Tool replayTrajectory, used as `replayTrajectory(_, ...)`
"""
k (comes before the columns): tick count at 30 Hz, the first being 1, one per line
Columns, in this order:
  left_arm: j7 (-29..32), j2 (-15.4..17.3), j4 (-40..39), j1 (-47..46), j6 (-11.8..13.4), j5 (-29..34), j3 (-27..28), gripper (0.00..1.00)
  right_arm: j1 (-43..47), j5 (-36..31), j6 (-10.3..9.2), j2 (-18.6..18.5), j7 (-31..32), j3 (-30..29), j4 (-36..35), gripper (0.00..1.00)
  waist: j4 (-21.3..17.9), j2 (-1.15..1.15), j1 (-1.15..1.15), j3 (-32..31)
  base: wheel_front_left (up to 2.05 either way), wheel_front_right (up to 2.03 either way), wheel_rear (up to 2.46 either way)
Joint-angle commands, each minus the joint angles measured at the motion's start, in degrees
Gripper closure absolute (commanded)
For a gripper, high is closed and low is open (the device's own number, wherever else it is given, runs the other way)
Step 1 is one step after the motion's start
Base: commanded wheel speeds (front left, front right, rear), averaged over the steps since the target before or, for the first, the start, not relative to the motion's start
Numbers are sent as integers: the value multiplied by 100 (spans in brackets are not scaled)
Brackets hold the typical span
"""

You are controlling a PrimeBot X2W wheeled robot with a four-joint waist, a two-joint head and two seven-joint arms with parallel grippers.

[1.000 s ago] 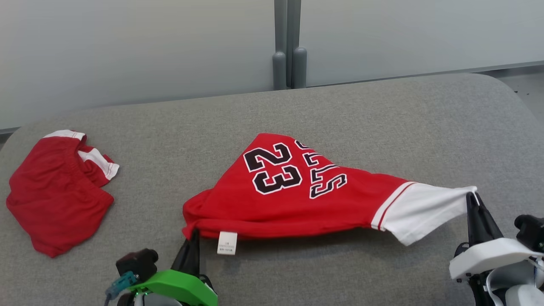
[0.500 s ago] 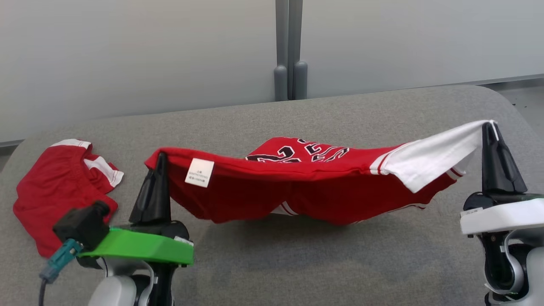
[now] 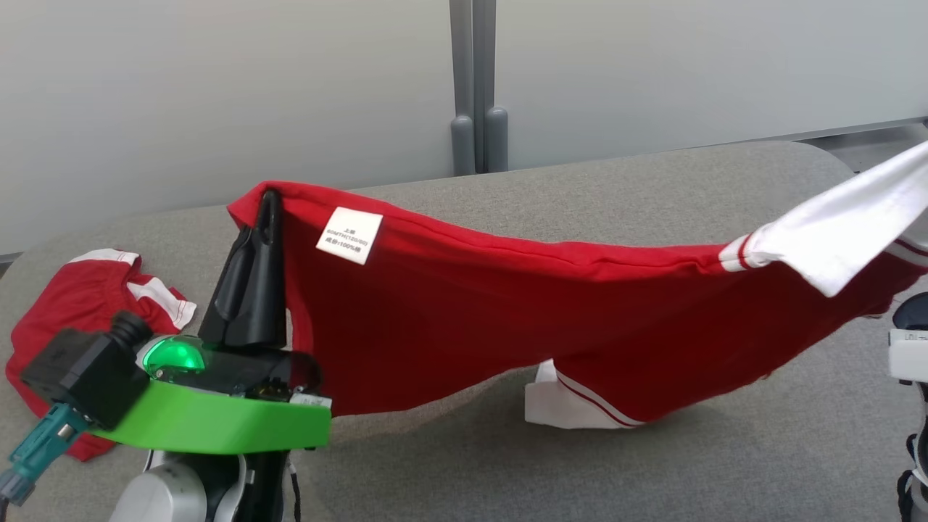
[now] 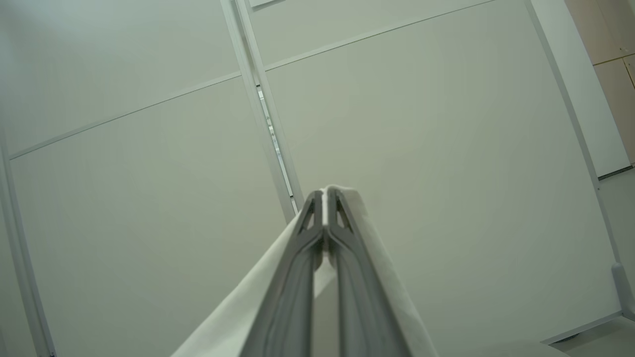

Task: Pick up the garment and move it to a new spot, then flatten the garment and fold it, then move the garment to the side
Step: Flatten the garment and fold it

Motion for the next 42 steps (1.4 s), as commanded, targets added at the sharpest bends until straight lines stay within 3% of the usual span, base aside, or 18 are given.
replayTrajectory(1,82,-10,-135,-100,51,48,-71,100,-60,8,1,-19,47,-122,-98,100,3,22,0,19,0,0,0)
replayTrajectory(6,264,11,-136,-135,118,18,-142,100,-118,82,1,-17,217,-167,15,100,43,22,0,168,0,0,0)
replayTrajectory(11,491,141,551,-642,-111,-256,17,100,-630,28,1,-17,378,302,575,100,83,22,0,539,0,0,0)
replayTrajectory(18,1017,571,2299,-2896,-498,-218,314,100,-3022,-415,1,-55,373,946,2168,100,-16,22,0,1318,0,0,0)
replayTrajectory(19,1017,571,2299,-2896,-498,-218,314,100,-3022,-415,1,-55,373,946,2168,100,-16,22,0,1318,0,0,0)
replayTrajectory(23,1082,726,3512,-4462,-674,109,276,100,-4698,-786,1,-57,80,1128,3554,100,-81,22,0,1764,0,0,0)
replayTrajectory(28,582,881,4814,-6119,-909,664,159,100,-6527,-1306,0,-34,-670,1025,5179,100,-218,22,0,2218,0,0,0)
replayTrajectory(32,-133,1006,5504,-7014,-1118,957,161,100,-7386,-1372,1,-13,-1310,1039,6040,100,-376,22,0,2519,0,0,0)
replayTrajectory(37,-844,1107,6186,-7212,-1380,1025,100,100,-7399,-1110,1,-12,-1661,1412,6493,100,-497,22,0,2905,0,0,0)
replayTrajectory(42,-1106,1072,6716,-6784,-1536,752,38,100,-6693,-755,0,-13,-1748,2004,6330,100,-515,22,0,3185,0,0,0)
